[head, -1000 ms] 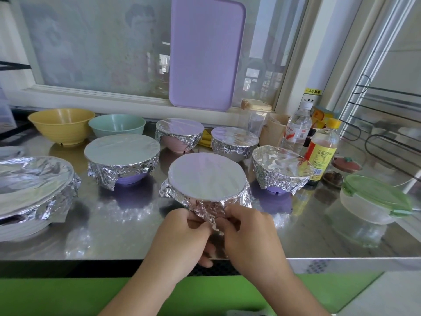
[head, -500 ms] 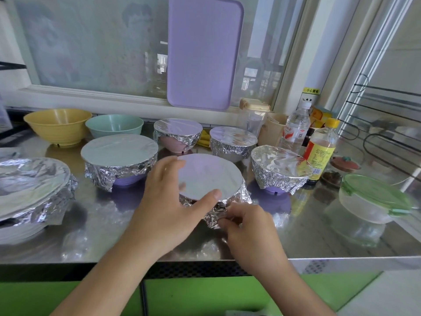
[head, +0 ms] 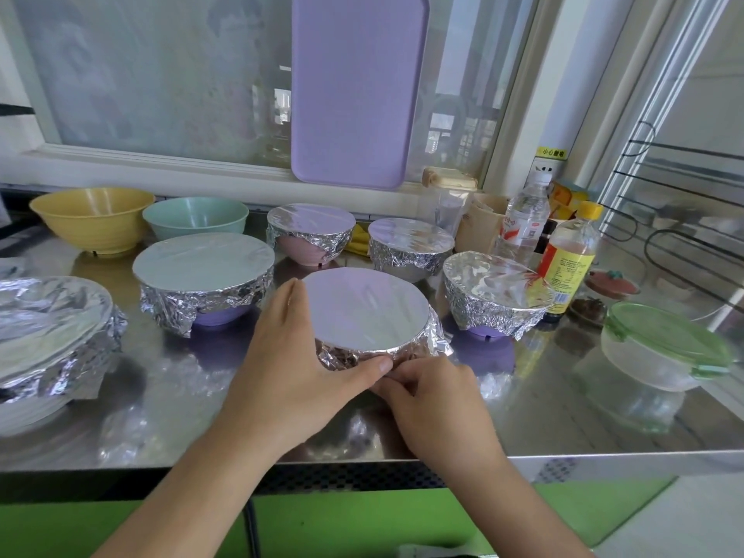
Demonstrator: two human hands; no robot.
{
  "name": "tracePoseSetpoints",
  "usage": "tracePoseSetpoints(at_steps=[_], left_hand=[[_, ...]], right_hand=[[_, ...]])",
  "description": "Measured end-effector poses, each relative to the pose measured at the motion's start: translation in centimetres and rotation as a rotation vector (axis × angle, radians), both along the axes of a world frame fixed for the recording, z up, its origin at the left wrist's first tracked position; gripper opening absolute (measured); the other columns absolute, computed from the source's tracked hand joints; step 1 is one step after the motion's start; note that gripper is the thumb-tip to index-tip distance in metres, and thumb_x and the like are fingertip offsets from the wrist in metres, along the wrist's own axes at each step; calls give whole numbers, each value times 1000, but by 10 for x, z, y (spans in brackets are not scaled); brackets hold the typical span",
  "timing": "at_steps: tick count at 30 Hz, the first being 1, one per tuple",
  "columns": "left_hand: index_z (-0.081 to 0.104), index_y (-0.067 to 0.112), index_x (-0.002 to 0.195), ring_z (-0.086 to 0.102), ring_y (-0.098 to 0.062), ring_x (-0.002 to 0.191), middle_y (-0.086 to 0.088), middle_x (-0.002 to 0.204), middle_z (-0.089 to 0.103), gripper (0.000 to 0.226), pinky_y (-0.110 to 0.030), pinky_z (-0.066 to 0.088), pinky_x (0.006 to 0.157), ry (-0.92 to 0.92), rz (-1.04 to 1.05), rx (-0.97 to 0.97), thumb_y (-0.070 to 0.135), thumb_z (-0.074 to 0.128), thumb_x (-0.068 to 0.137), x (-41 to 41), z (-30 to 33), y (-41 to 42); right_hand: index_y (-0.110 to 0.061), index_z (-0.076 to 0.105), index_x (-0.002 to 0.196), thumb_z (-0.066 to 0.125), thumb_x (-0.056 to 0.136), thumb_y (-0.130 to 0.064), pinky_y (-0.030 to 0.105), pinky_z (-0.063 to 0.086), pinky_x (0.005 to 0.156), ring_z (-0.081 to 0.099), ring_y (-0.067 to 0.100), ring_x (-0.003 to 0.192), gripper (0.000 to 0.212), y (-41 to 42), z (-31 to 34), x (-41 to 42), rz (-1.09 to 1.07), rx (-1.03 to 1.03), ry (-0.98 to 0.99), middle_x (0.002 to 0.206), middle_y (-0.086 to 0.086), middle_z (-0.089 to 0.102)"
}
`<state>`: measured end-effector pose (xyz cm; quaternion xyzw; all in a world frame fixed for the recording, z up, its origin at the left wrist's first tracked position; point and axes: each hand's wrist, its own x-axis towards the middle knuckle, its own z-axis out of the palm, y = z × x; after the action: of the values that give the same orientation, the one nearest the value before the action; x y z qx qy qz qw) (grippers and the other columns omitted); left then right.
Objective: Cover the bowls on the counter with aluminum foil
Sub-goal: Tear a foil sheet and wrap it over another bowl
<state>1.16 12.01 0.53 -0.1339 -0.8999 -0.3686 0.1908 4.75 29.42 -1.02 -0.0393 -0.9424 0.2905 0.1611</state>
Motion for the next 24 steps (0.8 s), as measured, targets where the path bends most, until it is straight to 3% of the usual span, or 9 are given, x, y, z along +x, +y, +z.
tracePoseSetpoints(at_steps=[4, 7, 10, 13, 14, 16, 18, 21, 24], left_hand=[[33, 25, 145, 34, -5, 135, 18, 146, 27, 107, -22, 32, 97, 13, -10, 6, 75, 78, 63, -1, -3, -1], [34, 28, 145, 37, -4, 133, 20, 145, 28, 106, -24, 35, 96, 7, -28, 39, 74, 80, 61, -3, -3, -4], [30, 28, 150, 37, -4, 134, 19, 148, 25, 113, -22, 34, 96, 0, -38, 50, 76, 78, 60, -3, -4, -4], [18, 21, 158, 29, -3, 140, 14, 157, 22, 125, -15, 27, 96, -30, -22, 39, 74, 78, 62, -3, -5, -1], [14, 19, 161, 27, -4, 144, 12, 161, 21, 130, -15, 27, 99, -39, -15, 44, 73, 80, 64, -3, -6, 0], [7, 19, 165, 25, -7, 151, 9, 168, 20, 138, -22, 30, 112, -60, -7, 71, 73, 82, 64, -4, -6, 0], [10, 20, 165, 29, -10, 151, 8, 168, 25, 140, -33, 33, 121, -98, -9, 102, 74, 84, 60, -5, -5, -2], [27, 21, 157, 41, -12, 144, 10, 157, 41, 132, -39, 40, 117, -160, -30, 152, 71, 91, 53, -10, -6, -7], [14, 34, 165, 30, 5, 145, 18, 163, 30, 145, -23, 27, 115, -234, -89, 205, 58, 99, 50, -9, -2, -13]], right_hand=[[-18, 57, 70, 59, 86, -71, 35, 47, 64, 64, 25, 74, 56, -3, 8, 9, -157, 240, -6, 69, -1, 65], [-25, 48, 73, 78, 79, -56, 29, 41, 62, 55, 12, 72, 44, 9, 14, 14, -89, 133, 161, 73, -9, 56], [-22, 52, 114, 85, 77, -27, 19, 45, 91, 51, 8, 105, 50, 23, 16, 6, 17, -90, 274, 113, -7, 51], [-18, 38, 149, 78, 79, -30, 41, 43, 116, 47, 11, 132, 81, 24, 18, -8, 147, -280, 102, 146, 3, 49], [-26, 40, 149, 77, 81, -26, 41, 45, 115, 50, 10, 136, 77, 23, 17, -10, 204, -337, 85, 147, -3, 53], [-46, 45, 142, 74, 86, -9, 24, 46, 108, 54, 0, 134, 72, 20, 19, -7, 301, -396, 77, 138, -22, 61], [-43, 48, 142, 72, 89, -2, 21, 45, 104, 56, 0, 133, 72, 18, 20, -2, 323, -397, 85, 137, -23, 63], [-38, 49, 142, 79, 85, -13, 19, 47, 104, 57, -2, 130, 69, 21, 15, 2, 303, -446, 93, 136, -21, 64], [-34, 49, 135, 77, 78, -32, 33, 47, 110, 56, 0, 129, 64, 27, 12, 9, 255, -500, 72, 132, -18, 63]])
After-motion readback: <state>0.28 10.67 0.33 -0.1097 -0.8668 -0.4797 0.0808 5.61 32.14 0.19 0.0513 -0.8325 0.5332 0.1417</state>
